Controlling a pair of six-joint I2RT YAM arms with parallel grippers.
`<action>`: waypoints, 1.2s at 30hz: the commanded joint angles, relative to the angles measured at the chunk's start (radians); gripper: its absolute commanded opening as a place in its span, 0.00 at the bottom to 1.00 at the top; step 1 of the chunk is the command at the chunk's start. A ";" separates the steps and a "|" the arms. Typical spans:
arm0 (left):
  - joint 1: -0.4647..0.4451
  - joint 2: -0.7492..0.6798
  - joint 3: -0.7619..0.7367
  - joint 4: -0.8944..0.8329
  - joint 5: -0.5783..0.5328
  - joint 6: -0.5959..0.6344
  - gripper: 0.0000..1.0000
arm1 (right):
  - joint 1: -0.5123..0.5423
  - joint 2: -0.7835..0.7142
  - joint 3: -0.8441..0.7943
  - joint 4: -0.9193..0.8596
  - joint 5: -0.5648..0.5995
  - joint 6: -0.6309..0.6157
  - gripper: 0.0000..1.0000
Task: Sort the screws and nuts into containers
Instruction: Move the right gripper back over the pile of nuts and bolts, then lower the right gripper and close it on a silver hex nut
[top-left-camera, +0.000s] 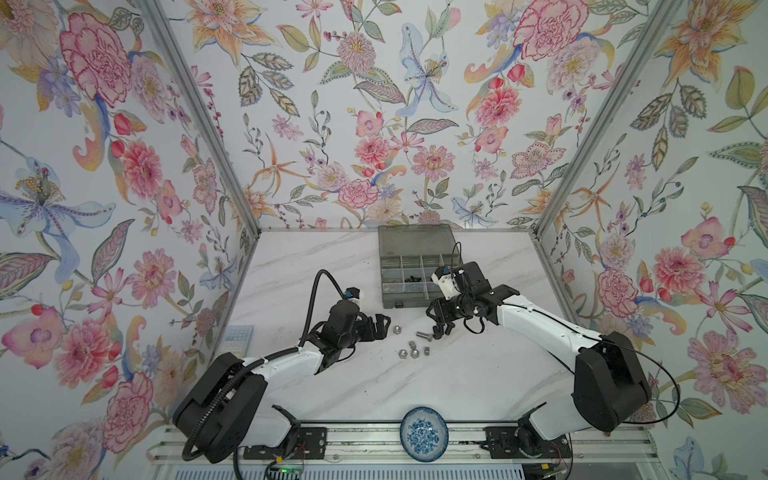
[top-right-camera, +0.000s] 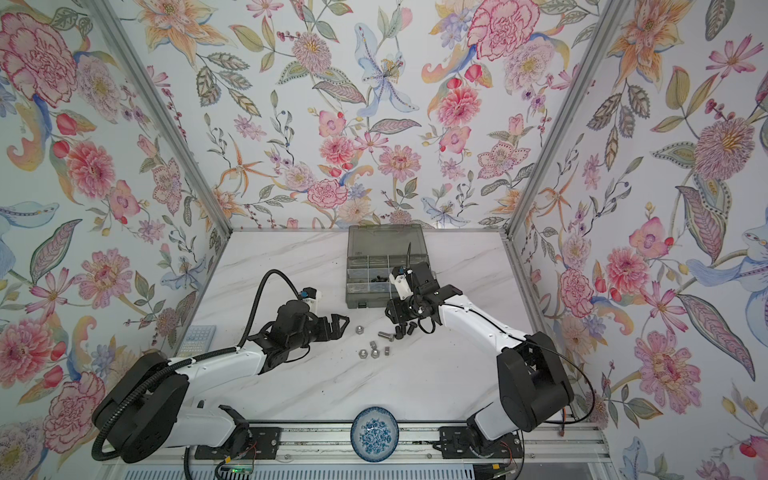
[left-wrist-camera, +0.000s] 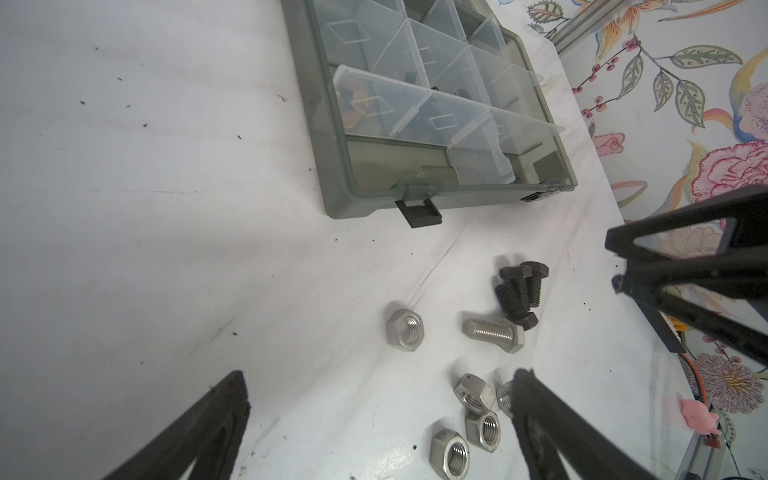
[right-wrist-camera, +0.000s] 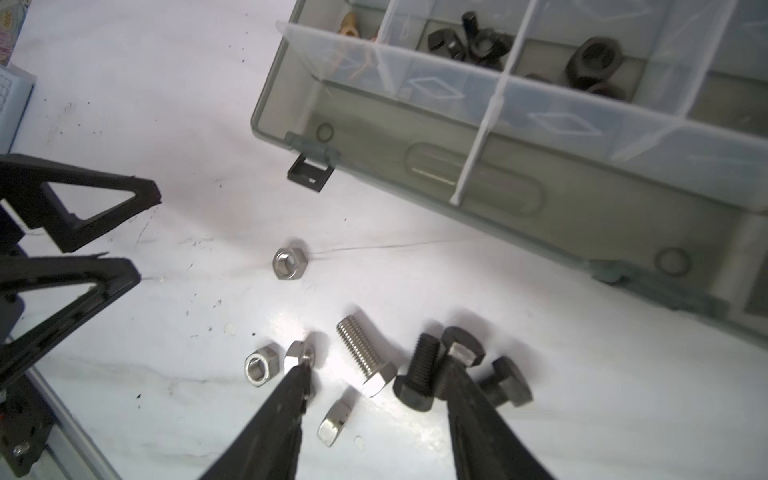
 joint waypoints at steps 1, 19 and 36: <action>-0.003 -0.023 -0.021 -0.001 -0.031 -0.012 0.99 | 0.040 -0.031 -0.046 -0.023 0.014 0.085 0.56; -0.004 -0.029 -0.022 -0.013 -0.030 -0.019 0.99 | 0.222 0.034 -0.120 -0.026 0.203 0.400 0.50; -0.004 -0.020 -0.024 0.001 -0.021 -0.014 0.99 | 0.238 0.100 -0.105 -0.046 0.231 0.390 0.45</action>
